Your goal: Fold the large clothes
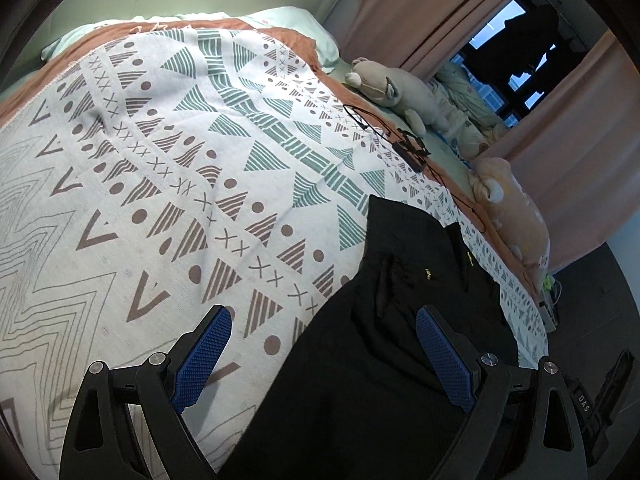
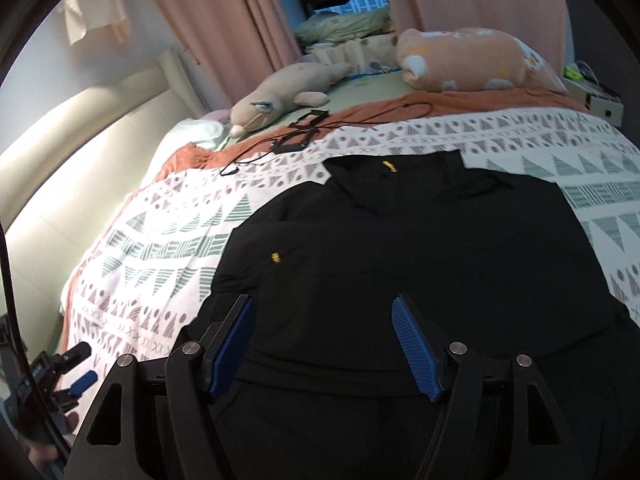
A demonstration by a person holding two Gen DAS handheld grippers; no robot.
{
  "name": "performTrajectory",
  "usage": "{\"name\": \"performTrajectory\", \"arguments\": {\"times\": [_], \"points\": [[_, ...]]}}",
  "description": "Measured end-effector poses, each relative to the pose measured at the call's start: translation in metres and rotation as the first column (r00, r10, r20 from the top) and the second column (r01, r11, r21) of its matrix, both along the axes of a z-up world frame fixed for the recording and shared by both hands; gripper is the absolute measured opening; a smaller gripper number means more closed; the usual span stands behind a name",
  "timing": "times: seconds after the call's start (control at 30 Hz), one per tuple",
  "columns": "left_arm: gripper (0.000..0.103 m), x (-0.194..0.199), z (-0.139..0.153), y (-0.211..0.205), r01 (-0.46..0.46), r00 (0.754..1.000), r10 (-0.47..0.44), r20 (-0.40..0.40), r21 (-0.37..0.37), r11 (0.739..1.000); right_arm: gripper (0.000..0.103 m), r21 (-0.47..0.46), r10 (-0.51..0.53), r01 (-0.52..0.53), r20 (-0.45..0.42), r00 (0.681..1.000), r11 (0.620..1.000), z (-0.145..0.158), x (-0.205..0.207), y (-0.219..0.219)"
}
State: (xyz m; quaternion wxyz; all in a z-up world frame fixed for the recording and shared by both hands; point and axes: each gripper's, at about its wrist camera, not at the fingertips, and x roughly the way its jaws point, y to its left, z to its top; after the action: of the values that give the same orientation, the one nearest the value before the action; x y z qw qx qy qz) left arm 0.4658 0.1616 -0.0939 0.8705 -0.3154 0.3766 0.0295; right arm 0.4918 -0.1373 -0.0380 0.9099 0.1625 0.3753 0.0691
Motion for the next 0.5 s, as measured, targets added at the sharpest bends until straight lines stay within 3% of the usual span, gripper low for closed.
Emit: {"name": "performTrajectory", "arguments": {"times": [0.03,0.1,0.17,0.23,0.37,0.5], "points": [[0.102,-0.003,0.004,-0.005,-0.001,1.000,0.001,0.013,-0.004,1.000,0.070,0.011,-0.012,0.012,-0.006,1.000,1.000,0.001,-0.003,-0.008],[0.103,-0.009,0.012,-0.014,-0.001,0.999,0.002,0.041,-0.006,1.000,0.074,0.033,-0.039,0.040,-0.010,0.999,0.999,0.005,-0.013,-0.022],[0.103,-0.017,0.018,-0.027,0.010,0.998,-0.010,0.056,0.013,1.000,0.096,0.075,-0.063,0.064,-0.007,0.998,0.995,0.007,-0.024,-0.039],[0.103,-0.027,0.021,-0.041,0.029,0.998,-0.031,0.063,0.030,0.999,0.103,0.094,-0.101,0.102,-0.009,0.995,0.990,0.008,-0.035,-0.055],[0.103,-0.048,0.023,-0.064,0.060,0.995,-0.062,0.074,0.035,0.998,0.103,0.119,-0.120,0.122,-0.027,0.992,0.985,0.004,-0.057,-0.077],[0.103,-0.074,0.030,-0.081,0.061,0.993,-0.070,0.098,0.089,0.994,0.103,0.116,-0.137,0.141,-0.035,0.990,0.983,0.004,-0.081,-0.093]]}}
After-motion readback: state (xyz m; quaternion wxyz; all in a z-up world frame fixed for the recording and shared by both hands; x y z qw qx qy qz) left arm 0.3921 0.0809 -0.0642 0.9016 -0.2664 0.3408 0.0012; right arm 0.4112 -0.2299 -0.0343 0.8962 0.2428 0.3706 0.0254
